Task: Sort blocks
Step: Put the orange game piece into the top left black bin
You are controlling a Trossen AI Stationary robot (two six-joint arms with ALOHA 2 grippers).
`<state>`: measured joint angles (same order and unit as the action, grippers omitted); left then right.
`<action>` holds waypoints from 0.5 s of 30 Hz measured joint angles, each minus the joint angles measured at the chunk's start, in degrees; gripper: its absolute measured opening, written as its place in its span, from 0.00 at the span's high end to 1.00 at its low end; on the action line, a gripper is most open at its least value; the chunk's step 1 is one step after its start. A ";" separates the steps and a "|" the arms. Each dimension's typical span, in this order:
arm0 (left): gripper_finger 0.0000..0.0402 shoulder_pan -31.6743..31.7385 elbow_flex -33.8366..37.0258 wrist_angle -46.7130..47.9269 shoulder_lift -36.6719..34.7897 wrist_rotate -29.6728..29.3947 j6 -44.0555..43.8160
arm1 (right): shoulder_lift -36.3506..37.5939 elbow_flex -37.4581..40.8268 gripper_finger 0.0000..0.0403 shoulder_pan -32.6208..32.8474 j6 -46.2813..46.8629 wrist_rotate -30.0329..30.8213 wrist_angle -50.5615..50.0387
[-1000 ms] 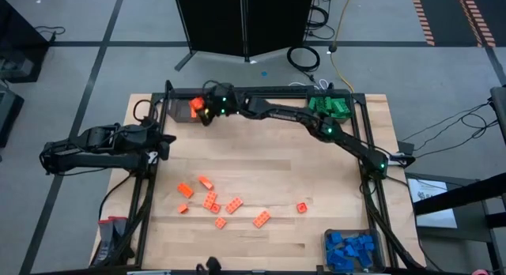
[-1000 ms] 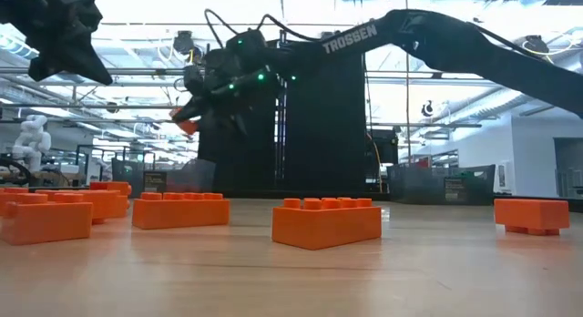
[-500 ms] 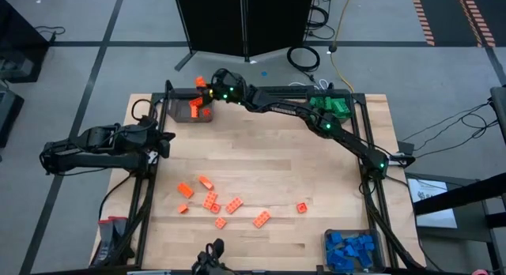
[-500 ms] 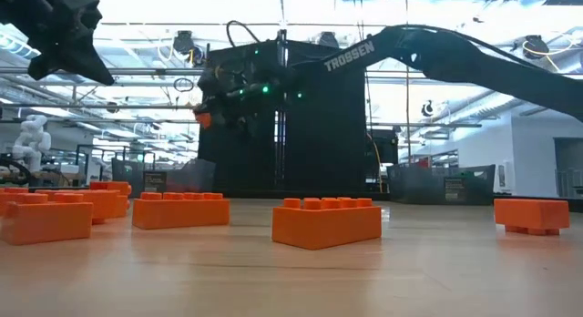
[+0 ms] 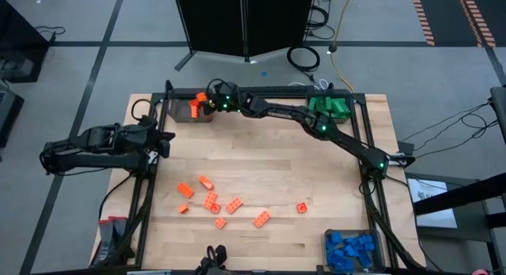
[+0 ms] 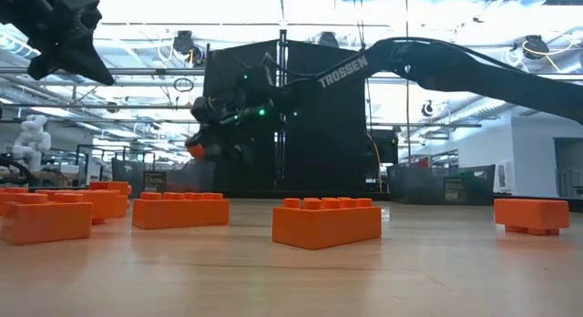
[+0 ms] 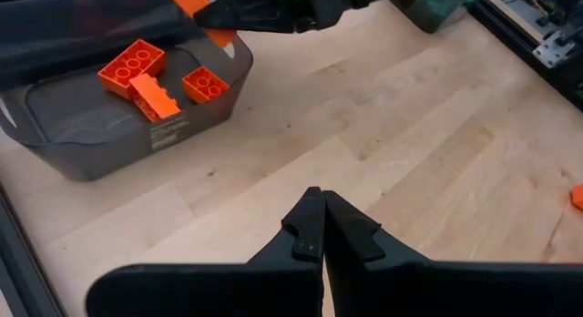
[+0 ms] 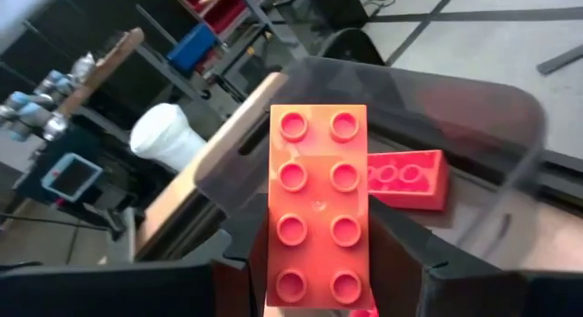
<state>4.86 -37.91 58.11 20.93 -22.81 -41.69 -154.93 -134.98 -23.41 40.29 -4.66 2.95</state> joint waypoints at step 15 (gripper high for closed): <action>1.00 0.00 0.00 1.60 -0.02 0.00 0.07 | 0.00 0.00 0.71 -0.21 -0.41 1.47 -1.26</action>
<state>4.86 -37.91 59.70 20.91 -22.81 -41.63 -154.93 -134.98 -23.62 39.88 -3.19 1.69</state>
